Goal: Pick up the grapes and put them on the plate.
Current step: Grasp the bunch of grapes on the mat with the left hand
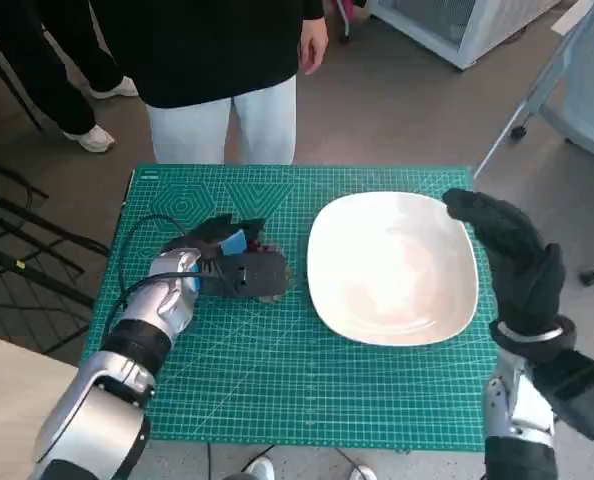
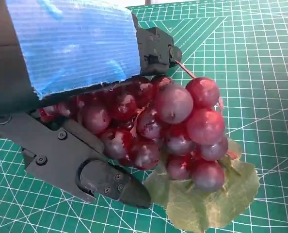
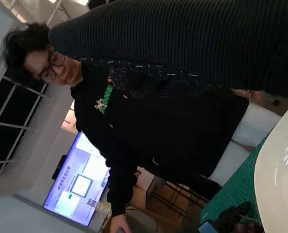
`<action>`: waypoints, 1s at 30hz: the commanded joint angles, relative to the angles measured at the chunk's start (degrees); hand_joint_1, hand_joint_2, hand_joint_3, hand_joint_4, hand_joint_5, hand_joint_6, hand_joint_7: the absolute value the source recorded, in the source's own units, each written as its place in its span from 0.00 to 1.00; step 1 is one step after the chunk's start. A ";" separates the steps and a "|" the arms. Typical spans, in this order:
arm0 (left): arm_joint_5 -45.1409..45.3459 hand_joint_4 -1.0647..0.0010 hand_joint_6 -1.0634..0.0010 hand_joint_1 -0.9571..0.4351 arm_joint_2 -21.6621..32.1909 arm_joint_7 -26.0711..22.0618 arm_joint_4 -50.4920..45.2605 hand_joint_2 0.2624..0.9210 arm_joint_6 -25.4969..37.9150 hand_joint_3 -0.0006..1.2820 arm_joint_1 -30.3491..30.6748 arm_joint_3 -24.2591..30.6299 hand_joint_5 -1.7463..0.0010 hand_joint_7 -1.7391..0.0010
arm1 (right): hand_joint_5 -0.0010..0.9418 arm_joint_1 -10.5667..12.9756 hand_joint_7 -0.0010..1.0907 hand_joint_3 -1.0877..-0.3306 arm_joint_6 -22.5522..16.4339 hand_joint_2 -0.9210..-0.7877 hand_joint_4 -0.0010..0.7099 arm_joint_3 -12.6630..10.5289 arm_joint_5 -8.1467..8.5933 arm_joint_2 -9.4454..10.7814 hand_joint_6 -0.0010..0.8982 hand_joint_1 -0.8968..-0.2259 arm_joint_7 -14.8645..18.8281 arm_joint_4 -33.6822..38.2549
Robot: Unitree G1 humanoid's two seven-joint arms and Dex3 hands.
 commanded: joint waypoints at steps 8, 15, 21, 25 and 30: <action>-0.14 1.00 0.86 0.31 -2.09 -0.93 5.79 0.71 -0.18 0.00 -0.31 -1.71 1.00 1.00 | 0.00 1.10 0.32 0.54 0.36 0.00 0.27 -0.13 -0.24 -0.54 0.00 0.48 0.14 0.19; -0.58 1.00 0.86 0.31 -2.39 -1.65 6.90 0.72 0.24 0.00 -0.71 -1.65 1.00 1.00 | 0.00 1.01 0.32 0.53 0.37 0.00 0.27 -0.11 -0.55 -0.57 0.00 0.48 -0.10 0.14; -1.07 0.99 0.84 0.31 -2.59 -1.27 7.27 0.72 0.36 0.00 -0.85 -1.32 1.00 0.99 | 0.00 0.89 0.32 0.53 0.39 0.00 0.28 -0.09 -0.59 -0.57 0.00 0.48 -0.11 0.29; -1.39 0.93 0.78 0.36 -2.57 -0.52 7.15 0.71 0.23 0.00 -0.83 -1.01 0.99 0.98 | 0.00 0.83 0.32 0.53 0.36 0.00 0.28 -0.09 -0.62 -0.58 0.00 0.48 -0.09 0.40; -0.94 0.55 0.56 0.54 -2.38 2.33 6.09 0.73 -0.11 0.01 -0.16 -1.31 0.90 0.96 | 0.00 0.72 0.32 0.53 0.29 0.00 0.28 -0.07 -0.66 -0.55 0.00 0.47 -0.10 0.55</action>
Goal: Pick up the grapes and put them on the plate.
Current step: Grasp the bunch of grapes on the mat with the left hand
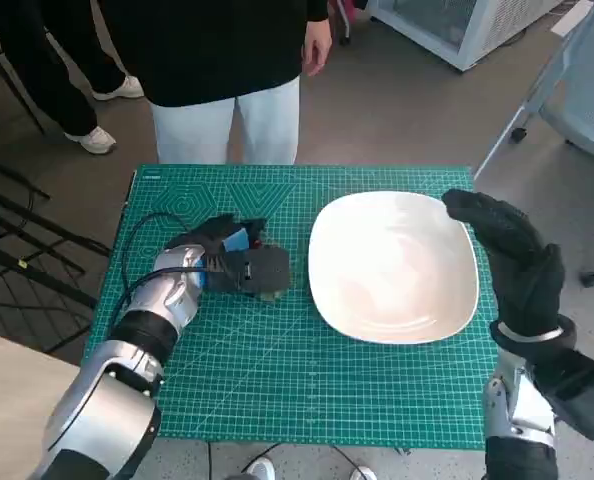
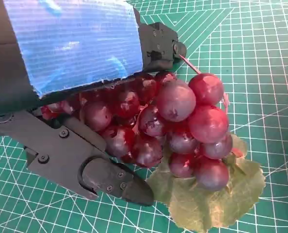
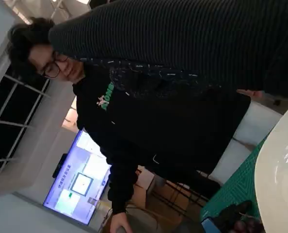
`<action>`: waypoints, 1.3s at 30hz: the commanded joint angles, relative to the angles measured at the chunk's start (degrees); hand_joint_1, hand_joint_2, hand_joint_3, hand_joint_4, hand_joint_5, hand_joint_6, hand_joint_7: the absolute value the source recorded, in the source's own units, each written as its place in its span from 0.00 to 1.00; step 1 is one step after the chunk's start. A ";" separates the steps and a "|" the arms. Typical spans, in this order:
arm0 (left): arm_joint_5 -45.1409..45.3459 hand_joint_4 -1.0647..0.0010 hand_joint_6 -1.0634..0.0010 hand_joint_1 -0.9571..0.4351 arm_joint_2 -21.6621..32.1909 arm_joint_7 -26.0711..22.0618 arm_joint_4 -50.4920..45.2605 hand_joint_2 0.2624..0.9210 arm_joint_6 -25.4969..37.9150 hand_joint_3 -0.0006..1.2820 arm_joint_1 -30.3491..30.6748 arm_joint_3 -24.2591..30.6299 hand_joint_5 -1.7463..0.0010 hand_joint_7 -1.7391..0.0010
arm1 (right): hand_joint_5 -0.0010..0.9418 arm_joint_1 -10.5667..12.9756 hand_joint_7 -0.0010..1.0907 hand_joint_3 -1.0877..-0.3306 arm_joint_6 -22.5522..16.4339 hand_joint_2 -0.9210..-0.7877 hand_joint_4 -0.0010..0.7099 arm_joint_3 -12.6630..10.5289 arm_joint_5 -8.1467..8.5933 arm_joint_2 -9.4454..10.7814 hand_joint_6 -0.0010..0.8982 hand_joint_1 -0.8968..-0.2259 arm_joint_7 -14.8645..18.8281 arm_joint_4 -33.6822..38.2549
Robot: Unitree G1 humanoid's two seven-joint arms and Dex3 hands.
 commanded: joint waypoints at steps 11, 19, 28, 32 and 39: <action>4.03 0.41 0.44 0.73 0.66 9.62 -5.19 0.99 -0.27 0.10 5.45 -4.67 0.27 0.44 | 0.00 0.21 0.32 0.54 0.24 0.00 0.28 -0.16 -0.20 -0.77 0.00 0.48 0.19 1.17; 4.09 0.47 0.49 0.69 1.70 10.83 -8.67 1.00 -0.42 0.12 6.61 -4.73 0.26 0.28 | 0.00 -0.39 0.32 0.53 0.13 0.00 0.28 -0.05 -0.41 -0.80 0.00 0.49 -0.02 1.65; 4.39 0.49 0.49 0.69 2.18 12.06 -9.89 1.00 -0.50 0.13 7.09 -4.96 0.26 0.26 | 0.00 -0.99 0.32 0.53 0.02 0.00 0.28 -0.06 -0.44 -0.83 0.00 0.49 -0.06 2.01; 4.45 0.49 0.50 0.69 2.16 12.77 -9.89 1.00 -0.44 0.14 7.17 -5.00 0.26 0.25 | 0.00 -1.22 0.32 0.53 -0.10 0.00 0.28 -0.08 -0.39 -0.83 0.00 0.49 -0.02 2.22; 4.25 0.50 0.51 0.69 2.14 13.41 -9.45 1.00 -0.67 0.14 6.98 -4.89 0.27 0.24 | 0.00 -1.49 0.32 0.53 -0.33 0.00 0.28 -0.06 -0.45 -0.75 0.00 0.49 -0.09 2.51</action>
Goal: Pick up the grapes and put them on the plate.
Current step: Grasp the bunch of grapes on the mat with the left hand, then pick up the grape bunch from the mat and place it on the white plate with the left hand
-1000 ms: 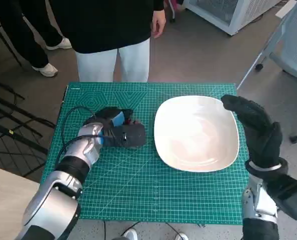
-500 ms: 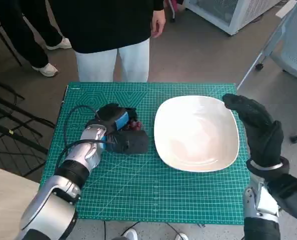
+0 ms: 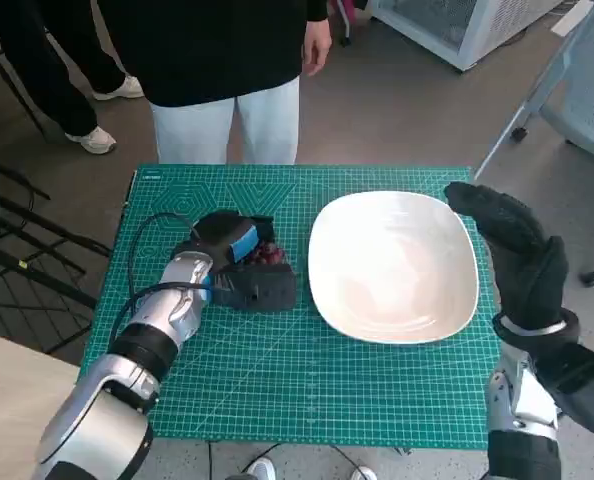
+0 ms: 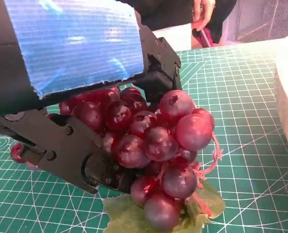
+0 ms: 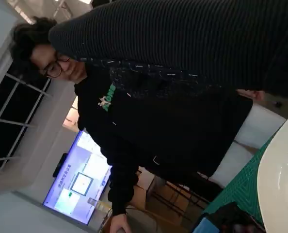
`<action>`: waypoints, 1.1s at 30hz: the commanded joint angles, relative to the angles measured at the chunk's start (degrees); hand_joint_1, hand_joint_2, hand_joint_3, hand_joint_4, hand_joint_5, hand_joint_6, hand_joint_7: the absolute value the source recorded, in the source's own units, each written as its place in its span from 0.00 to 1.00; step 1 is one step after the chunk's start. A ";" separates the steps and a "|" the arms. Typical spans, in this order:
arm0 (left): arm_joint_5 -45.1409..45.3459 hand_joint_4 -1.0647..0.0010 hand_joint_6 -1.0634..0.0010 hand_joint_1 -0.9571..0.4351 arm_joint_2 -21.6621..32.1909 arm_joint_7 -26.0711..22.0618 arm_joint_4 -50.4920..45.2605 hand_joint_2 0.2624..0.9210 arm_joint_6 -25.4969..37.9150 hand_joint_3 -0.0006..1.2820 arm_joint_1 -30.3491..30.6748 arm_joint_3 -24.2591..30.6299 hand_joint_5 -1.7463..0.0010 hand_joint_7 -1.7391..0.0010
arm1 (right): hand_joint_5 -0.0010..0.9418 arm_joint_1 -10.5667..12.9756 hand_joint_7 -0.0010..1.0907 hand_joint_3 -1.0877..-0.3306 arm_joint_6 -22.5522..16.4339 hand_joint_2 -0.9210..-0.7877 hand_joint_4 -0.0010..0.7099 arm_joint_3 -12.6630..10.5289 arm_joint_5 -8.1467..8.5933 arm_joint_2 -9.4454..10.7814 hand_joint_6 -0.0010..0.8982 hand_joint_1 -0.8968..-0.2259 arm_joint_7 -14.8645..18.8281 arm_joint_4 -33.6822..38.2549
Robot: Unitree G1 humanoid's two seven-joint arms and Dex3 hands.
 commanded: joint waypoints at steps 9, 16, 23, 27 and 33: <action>0.23 0.45 0.51 0.69 0.27 0.37 1.13 1.00 -0.37 0.13 1.74 -0.08 0.25 0.29 | 0.00 0.05 0.32 0.53 -0.56 0.00 0.28 0.03 -0.56 -0.10 0.00 0.48 -0.15 1.35; 0.00 0.45 0.50 0.69 0.16 0.81 1.44 1.00 -0.49 0.13 1.59 0.30 0.24 0.31 | 0.00 0.09 0.32 0.53 -0.76 0.00 0.28 0.09 -0.51 -0.09 0.00 0.48 -0.18 1.24; -0.14 0.45 0.51 0.69 0.07 0.83 1.31 1.00 -0.21 0.12 1.44 0.61 0.25 0.30 | 0.00 0.08 0.32 0.52 -0.78 0.00 0.28 0.10 -0.31 -0.07 0.00 0.49 -0.07 1.21; -0.05 0.45 0.51 0.69 0.11 0.67 1.11 1.00 0.06 0.12 1.21 0.68 0.25 0.29 | 0.00 0.00 0.32 0.52 -0.82 0.00 0.28 0.12 -0.35 0.02 0.00 0.48 -0.15 1.27; -0.11 0.45 0.51 0.69 0.48 0.31 0.44 1.00 0.09 0.12 0.95 0.87 0.25 0.29 | 0.00 -0.01 0.32 0.52 -0.85 0.00 0.28 0.17 -0.40 0.14 0.00 0.48 -0.27 1.18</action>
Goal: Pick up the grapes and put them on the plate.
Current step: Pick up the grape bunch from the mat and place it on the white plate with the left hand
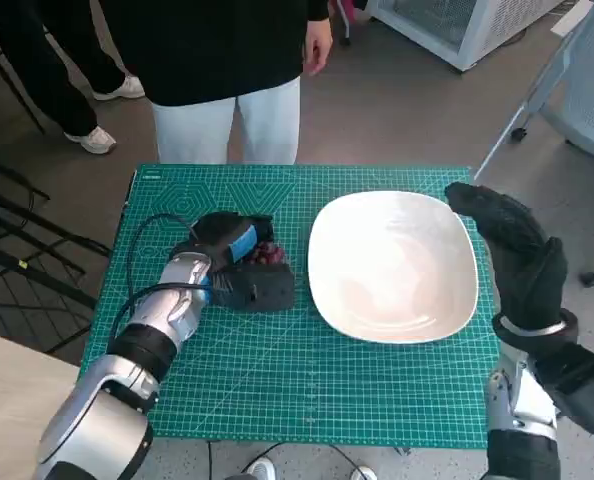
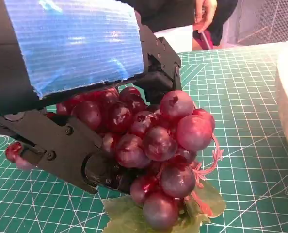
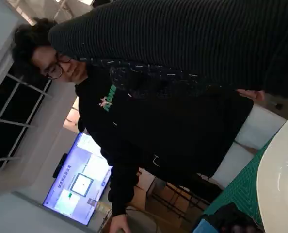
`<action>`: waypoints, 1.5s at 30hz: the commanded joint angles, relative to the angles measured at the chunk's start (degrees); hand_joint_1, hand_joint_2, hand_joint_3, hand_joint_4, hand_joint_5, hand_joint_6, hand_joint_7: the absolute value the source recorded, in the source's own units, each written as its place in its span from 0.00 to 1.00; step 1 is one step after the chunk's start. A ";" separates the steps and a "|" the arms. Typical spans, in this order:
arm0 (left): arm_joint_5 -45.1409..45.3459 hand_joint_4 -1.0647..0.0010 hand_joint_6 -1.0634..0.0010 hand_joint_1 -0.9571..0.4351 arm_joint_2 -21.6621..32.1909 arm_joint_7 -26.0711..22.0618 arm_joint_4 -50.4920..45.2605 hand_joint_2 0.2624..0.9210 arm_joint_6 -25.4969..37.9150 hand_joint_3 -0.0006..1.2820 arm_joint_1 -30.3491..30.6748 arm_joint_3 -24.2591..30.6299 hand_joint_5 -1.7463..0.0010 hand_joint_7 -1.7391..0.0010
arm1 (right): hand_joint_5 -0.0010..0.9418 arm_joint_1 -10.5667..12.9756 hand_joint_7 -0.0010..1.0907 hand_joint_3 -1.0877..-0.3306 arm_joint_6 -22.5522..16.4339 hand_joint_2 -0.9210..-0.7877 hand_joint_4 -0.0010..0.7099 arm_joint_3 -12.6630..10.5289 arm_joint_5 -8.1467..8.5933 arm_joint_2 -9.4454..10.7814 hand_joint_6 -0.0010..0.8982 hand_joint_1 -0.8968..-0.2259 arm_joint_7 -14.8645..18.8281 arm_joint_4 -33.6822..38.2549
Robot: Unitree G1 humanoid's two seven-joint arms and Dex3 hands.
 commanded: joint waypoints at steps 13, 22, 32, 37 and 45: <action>0.28 0.45 0.53 0.69 2.16 -1.98 -5.39 1.00 2.57 0.13 1.14 0.95 0.25 0.28 | 0.00 0.03 0.32 0.52 0.43 0.00 0.27 0.13 -0.21 0.37 0.00 0.49 -0.41 0.39; 0.71 0.47 0.53 0.69 4.55 -2.66 -15.73 1.00 5.43 0.14 3.79 2.04 0.26 0.26 | 0.00 0.29 0.33 0.52 1.00 0.00 0.27 0.42 -0.54 0.63 0.00 0.48 -1.20 -0.77; 1.18 0.47 0.51 0.69 7.42 -4.43 -28.36 1.00 7.75 0.13 7.26 4.30 0.28 0.25 | 0.00 0.39 0.33 0.52 1.14 0.00 0.27 0.44 -0.61 0.80 0.00 0.48 -1.56 -1.05; 1.90 0.44 0.51 0.69 8.77 -5.04 -34.22 1.00 8.85 0.12 8.93 5.46 0.29 0.26 | 0.00 0.37 0.33 0.52 1.25 0.00 0.27 0.47 -0.67 0.90 0.00 0.47 -1.80 -1.24; 2.69 0.38 0.48 0.69 10.00 -5.79 -41.75 1.00 9.26 0.09 11.52 7.34 0.29 0.32 | 0.00 0.49 0.33 0.52 1.28 0.00 0.27 0.56 -0.60 0.98 0.00 0.47 -1.99 -1.46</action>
